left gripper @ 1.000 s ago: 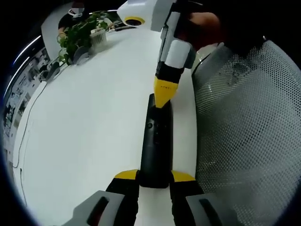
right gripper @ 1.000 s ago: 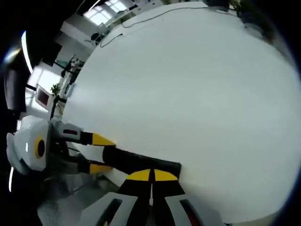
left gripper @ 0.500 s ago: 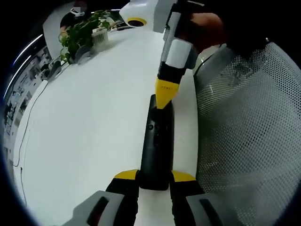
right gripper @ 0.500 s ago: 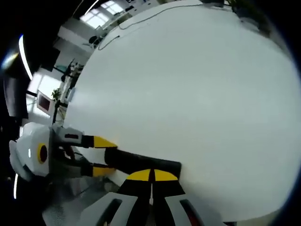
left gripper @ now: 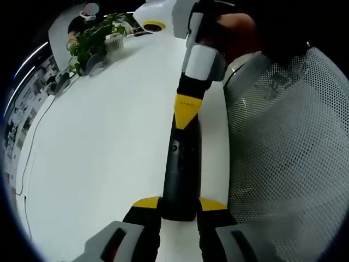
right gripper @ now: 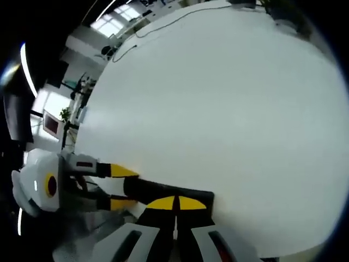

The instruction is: Press the specified remote control buttons in sequence, fully releasing each button before pressing the next.

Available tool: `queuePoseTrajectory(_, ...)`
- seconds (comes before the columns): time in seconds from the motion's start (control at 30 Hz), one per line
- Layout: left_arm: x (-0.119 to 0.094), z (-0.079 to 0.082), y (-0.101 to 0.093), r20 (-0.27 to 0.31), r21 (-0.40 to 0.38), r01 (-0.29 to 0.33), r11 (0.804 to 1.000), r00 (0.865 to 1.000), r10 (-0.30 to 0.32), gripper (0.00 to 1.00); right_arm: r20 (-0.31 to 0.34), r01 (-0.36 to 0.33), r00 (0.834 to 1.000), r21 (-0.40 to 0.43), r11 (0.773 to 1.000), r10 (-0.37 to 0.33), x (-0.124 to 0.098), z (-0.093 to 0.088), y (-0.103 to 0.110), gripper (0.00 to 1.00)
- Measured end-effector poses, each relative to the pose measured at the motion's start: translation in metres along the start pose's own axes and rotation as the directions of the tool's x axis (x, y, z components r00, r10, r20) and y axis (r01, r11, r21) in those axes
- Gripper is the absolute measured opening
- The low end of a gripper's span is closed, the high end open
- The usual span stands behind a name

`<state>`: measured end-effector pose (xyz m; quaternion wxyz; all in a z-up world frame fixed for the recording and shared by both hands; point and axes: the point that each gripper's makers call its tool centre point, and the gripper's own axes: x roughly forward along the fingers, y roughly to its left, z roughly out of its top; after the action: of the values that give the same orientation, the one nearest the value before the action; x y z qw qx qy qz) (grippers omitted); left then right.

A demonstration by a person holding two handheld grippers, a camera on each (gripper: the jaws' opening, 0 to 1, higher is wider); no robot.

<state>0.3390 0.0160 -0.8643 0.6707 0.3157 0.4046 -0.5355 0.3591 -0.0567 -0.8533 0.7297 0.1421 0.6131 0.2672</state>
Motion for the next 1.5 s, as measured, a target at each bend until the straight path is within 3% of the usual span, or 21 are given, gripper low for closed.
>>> queuePoseTrajectory(0.23,0.000,0.000,0.001,0.001,-0.004,0.000,1.000,1.000,0.000,0.25,0.037,-0.039,0.998,-0.025,0.999,0.040,0.001,0.006,0.009,0.00)
queuePoseTrajectory(0.53,0.001,0.000,0.001,0.002,-0.005,0.000,1.000,1.000,0.000,0.25,0.041,-0.001,0.999,-0.107,0.994,0.005,0.006,0.005,0.007,0.00)
queuePoseTrajectory(1.07,0.000,0.001,0.001,-0.002,-0.004,0.001,1.000,1.000,-0.001,0.25,0.056,0.000,0.998,-0.101,0.995,0.006,0.006,0.005,0.005,0.00)
queuePoseTrajectory(1.2,0.000,0.001,0.001,0.000,-0.006,-0.001,1.000,1.000,0.001,0.25,0.034,-0.014,0.999,-0.071,0.997,0.016,0.005,0.005,0.006,0.00)
queuePoseTrajectory(1.5,0.000,0.001,0.001,0.005,-0.009,-0.002,1.000,1.000,0.002,0.25,-0.006,-0.024,1.000,-0.101,0.995,0.023,0.003,-0.001,0.012,0.00)
